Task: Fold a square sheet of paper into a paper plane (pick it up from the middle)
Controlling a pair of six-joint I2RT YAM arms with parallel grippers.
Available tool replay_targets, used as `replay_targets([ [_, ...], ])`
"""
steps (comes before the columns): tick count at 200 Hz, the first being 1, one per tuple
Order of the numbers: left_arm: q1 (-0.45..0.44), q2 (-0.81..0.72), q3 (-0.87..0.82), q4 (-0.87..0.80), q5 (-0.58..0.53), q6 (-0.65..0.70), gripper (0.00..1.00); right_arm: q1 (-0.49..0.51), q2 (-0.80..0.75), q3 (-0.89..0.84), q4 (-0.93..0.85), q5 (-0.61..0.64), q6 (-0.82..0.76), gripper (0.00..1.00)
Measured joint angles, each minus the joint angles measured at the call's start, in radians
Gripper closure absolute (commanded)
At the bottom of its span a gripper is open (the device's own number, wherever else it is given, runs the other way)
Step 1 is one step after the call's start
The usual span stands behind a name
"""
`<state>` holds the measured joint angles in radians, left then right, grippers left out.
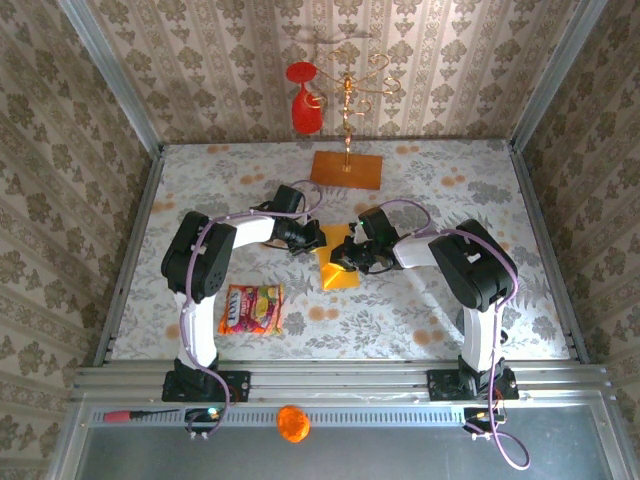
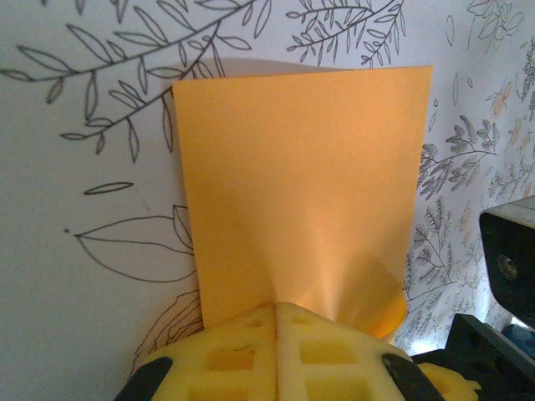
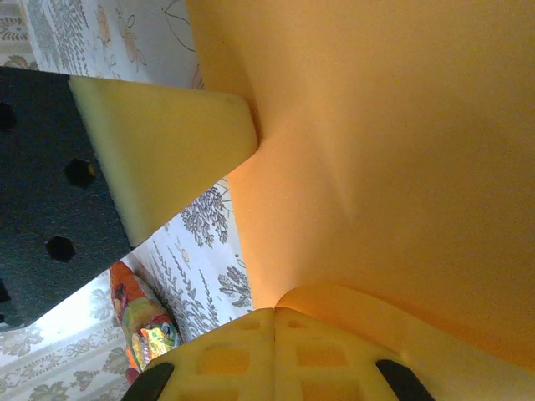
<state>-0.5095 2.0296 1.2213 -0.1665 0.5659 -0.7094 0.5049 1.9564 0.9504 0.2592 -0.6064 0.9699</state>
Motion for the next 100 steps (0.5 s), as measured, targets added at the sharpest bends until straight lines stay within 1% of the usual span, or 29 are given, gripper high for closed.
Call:
replay_targets([
  [100,0.0,0.0,0.0,0.0,0.0,0.0,0.92,0.0,0.011,0.0,0.039,0.0,0.015,0.99],
])
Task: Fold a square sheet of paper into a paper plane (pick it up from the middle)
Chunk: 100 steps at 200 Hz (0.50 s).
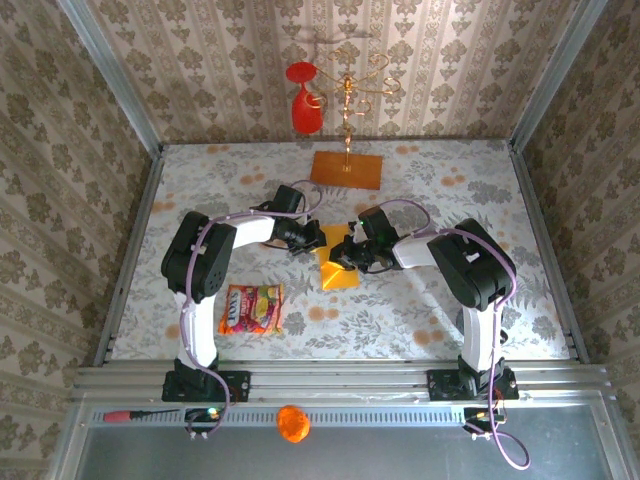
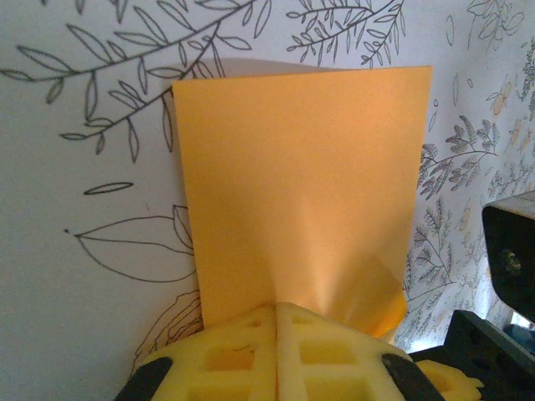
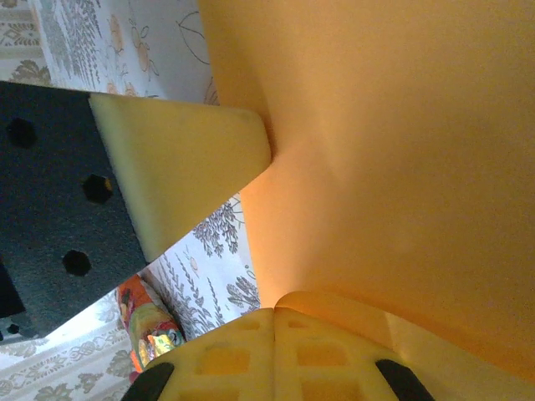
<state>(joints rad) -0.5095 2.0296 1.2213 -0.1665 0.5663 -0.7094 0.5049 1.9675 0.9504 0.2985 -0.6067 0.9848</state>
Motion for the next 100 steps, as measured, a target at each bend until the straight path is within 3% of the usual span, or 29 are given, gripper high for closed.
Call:
replay_targets([
  [100,0.0,0.0,0.0,0.0,0.0,0.0,0.92,0.0,0.006,0.0,0.014,0.0,0.013,0.99],
])
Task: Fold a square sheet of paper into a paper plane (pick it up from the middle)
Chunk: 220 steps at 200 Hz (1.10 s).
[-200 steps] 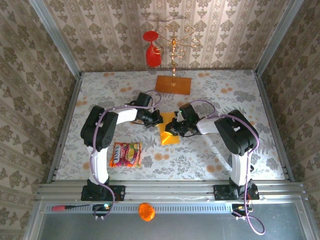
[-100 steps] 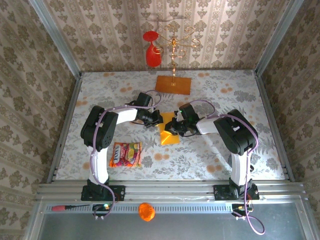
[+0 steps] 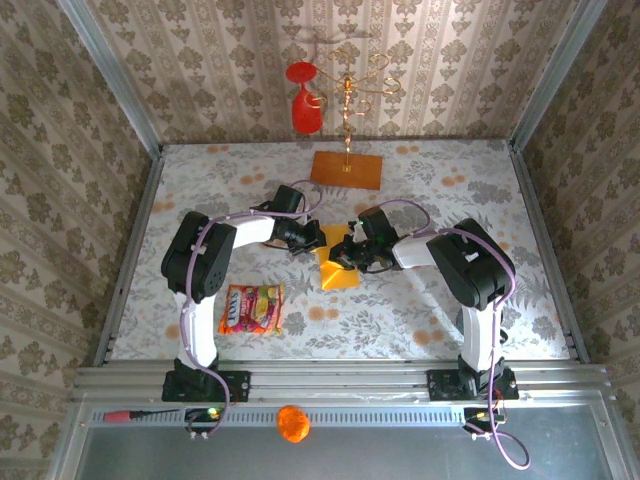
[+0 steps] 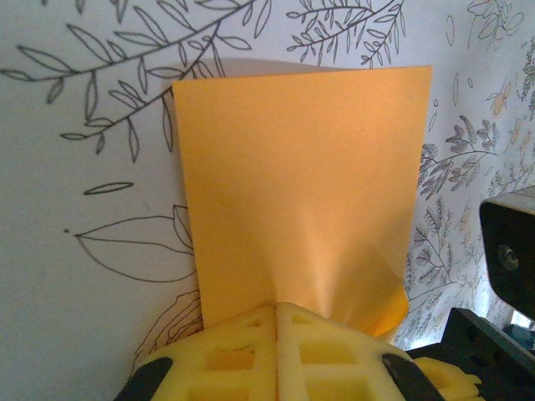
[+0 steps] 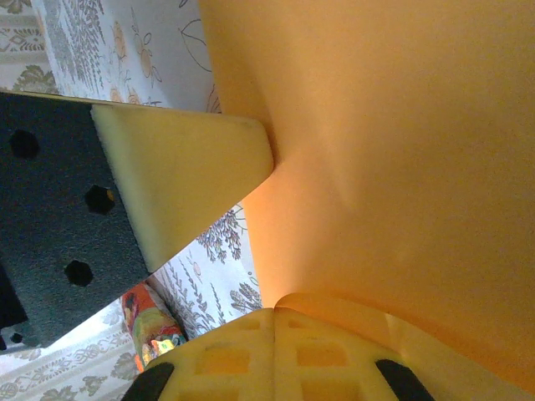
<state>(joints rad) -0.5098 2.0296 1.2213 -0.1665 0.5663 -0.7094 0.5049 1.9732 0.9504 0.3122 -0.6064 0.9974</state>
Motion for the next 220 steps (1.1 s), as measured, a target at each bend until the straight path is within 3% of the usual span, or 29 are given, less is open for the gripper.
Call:
replay_targets([
  [151,0.0,0.0,0.0,0.0,0.0,0.0,0.92,0.0,0.014,0.0,0.006,0.0,0.006,0.99],
  [220,0.008,-0.001,0.002,0.001,0.011,-0.005,0.89,0.0,0.014,0.01,-0.005,0.0,0.0,0.84],
])
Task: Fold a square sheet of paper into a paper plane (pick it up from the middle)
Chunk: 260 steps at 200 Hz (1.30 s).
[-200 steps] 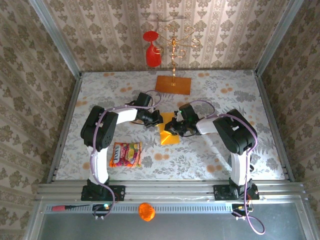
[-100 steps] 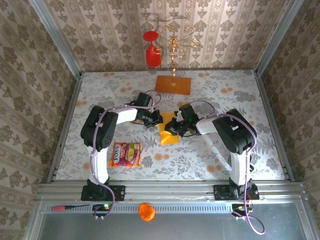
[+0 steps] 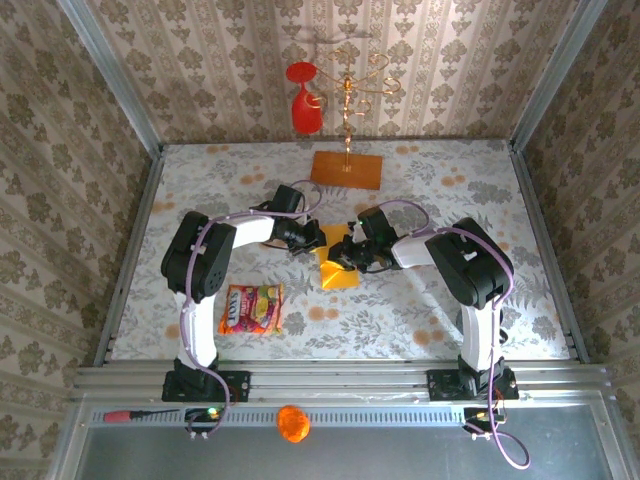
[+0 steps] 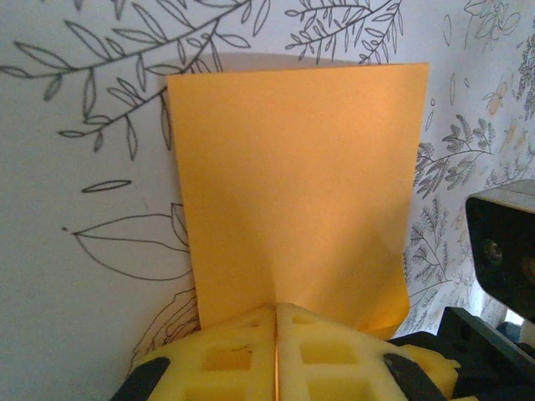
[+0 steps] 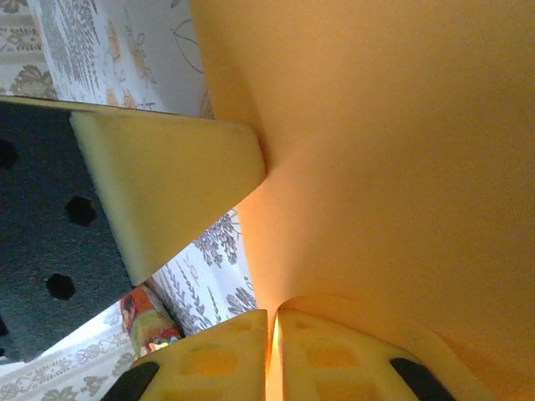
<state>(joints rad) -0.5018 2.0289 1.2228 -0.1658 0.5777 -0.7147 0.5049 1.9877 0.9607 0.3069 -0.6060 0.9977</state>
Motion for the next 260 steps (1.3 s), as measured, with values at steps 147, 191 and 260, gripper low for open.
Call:
replay_targets([
  [147,0.055,-0.269,-0.13,-0.034,-0.164,0.001,1.0,0.005,0.004,0.032,-0.063,0.034,-0.032,0.9],
  [191,-0.066,-0.269,-0.144,-0.058,-0.182,0.005,1.0,0.006,0.004,0.033,-0.082,0.053,-0.056,0.97],
  [260,-0.127,-0.214,-0.143,-0.084,-0.228,0.005,1.0,0.011,0.002,0.043,-0.114,0.074,-0.056,1.0],
])
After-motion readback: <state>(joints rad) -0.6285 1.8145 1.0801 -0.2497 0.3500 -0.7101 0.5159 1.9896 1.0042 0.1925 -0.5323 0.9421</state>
